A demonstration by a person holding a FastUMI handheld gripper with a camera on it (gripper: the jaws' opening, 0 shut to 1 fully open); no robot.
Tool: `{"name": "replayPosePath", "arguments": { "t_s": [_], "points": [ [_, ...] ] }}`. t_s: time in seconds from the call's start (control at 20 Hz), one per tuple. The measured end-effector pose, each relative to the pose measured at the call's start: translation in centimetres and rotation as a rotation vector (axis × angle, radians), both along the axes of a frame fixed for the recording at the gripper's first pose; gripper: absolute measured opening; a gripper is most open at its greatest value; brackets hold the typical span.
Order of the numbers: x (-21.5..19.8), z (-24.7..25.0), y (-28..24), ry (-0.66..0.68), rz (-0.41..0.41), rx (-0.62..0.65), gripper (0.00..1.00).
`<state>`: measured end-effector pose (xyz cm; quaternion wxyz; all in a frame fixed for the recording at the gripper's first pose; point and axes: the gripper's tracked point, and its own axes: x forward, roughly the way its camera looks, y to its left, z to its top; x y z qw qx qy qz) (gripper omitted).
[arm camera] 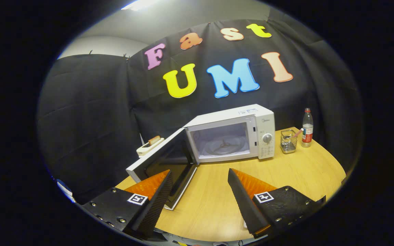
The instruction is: Open the microwave, put the food inside, and close the microwave door.
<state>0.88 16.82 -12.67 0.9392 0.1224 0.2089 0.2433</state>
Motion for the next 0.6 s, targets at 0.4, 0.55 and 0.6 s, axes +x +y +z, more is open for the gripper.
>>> {"name": "replayPosePath", "arguments": {
  "t_s": [0.4, 0.55, 0.6],
  "points": [
    [1.5, -6.8, -8.1, 0.185, -0.106, -0.005, 0.98],
    [1.3, -9.6, -10.2, 0.276, -0.145, 0.016, 0.98],
    [1.0, -10.4, -10.5, 0.308, -0.154, 0.025, 0.98]
  ]
}}
